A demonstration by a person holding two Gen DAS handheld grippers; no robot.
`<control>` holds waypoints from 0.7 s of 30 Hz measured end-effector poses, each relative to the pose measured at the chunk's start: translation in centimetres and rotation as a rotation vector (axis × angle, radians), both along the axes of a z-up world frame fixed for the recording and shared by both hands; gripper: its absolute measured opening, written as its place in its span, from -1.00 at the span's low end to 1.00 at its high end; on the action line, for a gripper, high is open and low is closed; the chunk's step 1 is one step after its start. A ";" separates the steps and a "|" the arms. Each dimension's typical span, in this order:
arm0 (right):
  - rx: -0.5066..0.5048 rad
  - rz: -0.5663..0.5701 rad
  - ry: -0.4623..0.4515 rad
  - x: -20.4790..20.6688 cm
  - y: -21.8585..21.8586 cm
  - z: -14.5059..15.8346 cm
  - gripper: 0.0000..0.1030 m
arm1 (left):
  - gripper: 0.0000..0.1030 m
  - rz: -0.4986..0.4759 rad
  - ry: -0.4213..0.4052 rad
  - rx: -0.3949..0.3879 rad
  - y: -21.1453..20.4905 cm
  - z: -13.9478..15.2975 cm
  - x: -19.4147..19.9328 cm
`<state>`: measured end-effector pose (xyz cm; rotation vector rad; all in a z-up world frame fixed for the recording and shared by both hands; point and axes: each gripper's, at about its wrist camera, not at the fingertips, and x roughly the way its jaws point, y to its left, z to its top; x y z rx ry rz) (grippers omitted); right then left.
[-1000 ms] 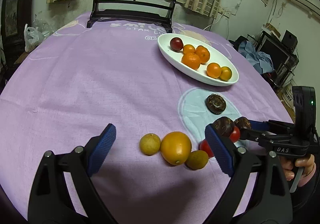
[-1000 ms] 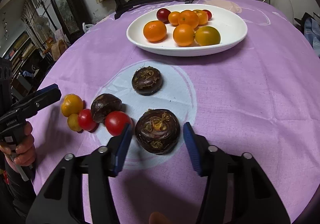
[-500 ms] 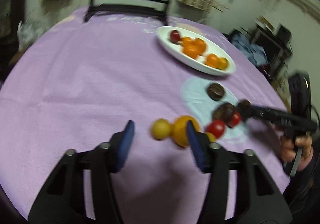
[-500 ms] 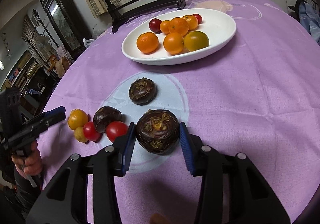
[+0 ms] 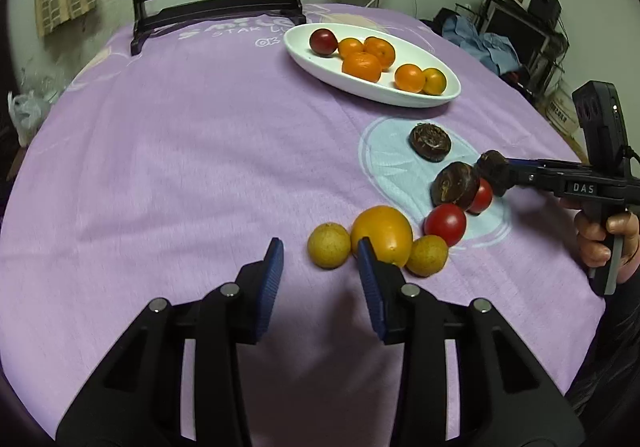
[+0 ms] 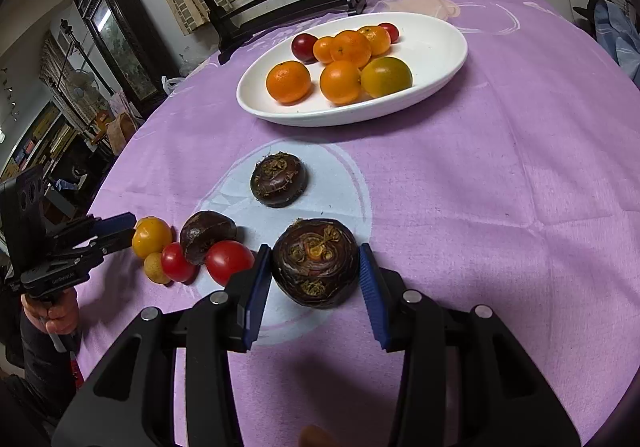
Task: Organize fruits
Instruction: 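Grasp a dark round fruit with the right tool while the left tool approaches yellow citrus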
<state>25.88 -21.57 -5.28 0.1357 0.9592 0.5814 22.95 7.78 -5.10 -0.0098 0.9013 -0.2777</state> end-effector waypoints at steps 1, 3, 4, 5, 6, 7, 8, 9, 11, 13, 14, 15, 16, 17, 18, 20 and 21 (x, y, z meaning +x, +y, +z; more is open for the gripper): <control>0.001 -0.001 0.000 0.0 0.0 0.0 -0.15 | -0.29 -0.004 0.002 0.011 0.1 -0.1 0.3; 0.001 -0.002 0.002 0.0 0.0 0.0 -0.15 | -0.28 -0.029 0.005 -0.007 0.4 -0.2 1.4; 0.001 -0.003 0.004 0.0 -0.1 -0.1 -0.15 | -0.28 -0.033 0.018 -0.033 0.7 -0.2 2.0; 0.001 -0.003 0.006 0.0 -0.1 -0.1 -0.15 | -0.29 -0.031 0.028 -0.046 0.7 -0.3 2.3; 0.001 -0.004 0.007 0.0 -0.1 -0.1 -0.15 | -0.30 -0.033 0.034 -0.047 0.6 -0.2 2.4; 0.000 -0.006 0.007 0.0 -0.1 -0.1 -0.15 | -0.33 -0.050 0.029 -0.022 0.2 -0.2 2.0; -0.001 -0.006 0.006 0.0 -0.1 -0.1 -0.15 | -0.35 -0.068 0.022 0.001 -0.1 -0.2 1.5; -0.002 -0.005 0.005 0.0 -0.1 -0.1 -0.15 | -0.37 -0.086 0.021 0.018 -0.3 -0.3 1.0; -0.006 0.000 0.002 -0.1 0.0 -0.1 -0.15 | -0.37 -0.102 0.033 0.020 -0.3 -0.6 0.4; -0.006 0.002 0.002 0.0 0.1 -0.1 -0.15 | -0.37 -0.122 0.049 0.019 -0.3 -0.9 0.0; -0.004 0.000 0.004 0.0 0.0 -0.1 -0.15 | -0.37 -0.136 0.055 0.026 -0.5 -1.1 -0.2; -0.003 -0.002 0.005 0.0 0.0 -0.1 -0.15 | -0.37 -0.153 0.066 0.036 -0.7 -1.4 -0.3; -0.004 -0.002 0.004 0.0 0.0 -0.1 -0.15 | -0.39 -0.159 0.047 0.068 -1.2 -1.5 -0.4; -0.004 -0.001 0.003 0.0 0.0 -0.1 -0.15 | -0.39 -0.157 0.039 0.082 -1.5 -1.5 -0.3; -0.004 0.001 0.002 0.0 0.0 -0.1 -0.15 | -0.39 -0.150 0.039 0.077 -1.6 -1.4 -0.1; -0.001 0.000 0.000 0.0 0.0 0.0 -0.15 | -0.39 -0.132 0.046 0.040 -1.7 -1.4 0.7; 0.001 -0.002 0.001 0.0 -0.1 0.0 -0.15 | -0.39 -0.127 0.045 0.040 -1.7 -1.4 0.9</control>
